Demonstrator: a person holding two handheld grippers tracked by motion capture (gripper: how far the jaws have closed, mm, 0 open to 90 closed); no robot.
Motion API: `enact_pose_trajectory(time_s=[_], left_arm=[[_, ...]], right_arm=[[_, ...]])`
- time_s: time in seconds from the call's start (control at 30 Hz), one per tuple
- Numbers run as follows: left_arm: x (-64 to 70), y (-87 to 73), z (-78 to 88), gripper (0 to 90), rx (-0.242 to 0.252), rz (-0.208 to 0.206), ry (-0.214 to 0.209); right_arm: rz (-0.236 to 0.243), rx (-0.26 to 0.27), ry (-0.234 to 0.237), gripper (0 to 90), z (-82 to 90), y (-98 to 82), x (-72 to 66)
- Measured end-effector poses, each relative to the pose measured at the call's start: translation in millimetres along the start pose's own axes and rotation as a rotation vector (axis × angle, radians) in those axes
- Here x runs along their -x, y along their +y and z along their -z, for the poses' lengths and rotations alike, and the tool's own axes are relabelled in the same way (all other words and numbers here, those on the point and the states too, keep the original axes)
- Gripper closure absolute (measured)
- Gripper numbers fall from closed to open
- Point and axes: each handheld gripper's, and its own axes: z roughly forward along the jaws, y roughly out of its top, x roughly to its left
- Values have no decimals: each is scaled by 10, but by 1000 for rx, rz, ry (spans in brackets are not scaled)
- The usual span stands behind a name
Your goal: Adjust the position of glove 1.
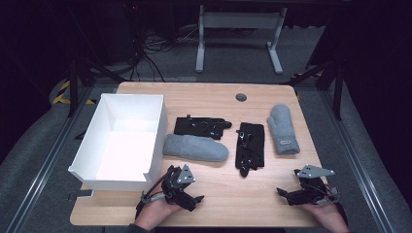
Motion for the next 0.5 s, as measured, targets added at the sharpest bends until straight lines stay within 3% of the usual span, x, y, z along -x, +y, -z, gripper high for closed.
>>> enact_pose_trajectory(time_s=[0.27,0.5], left_arm=[[0,0,0,0,0,0,0],[-6,2,-3,0,1,-4,-5]], right_arm=[[1,2,2,0,-1,0,4],[-8,-30,-6,7,0,39,15]])
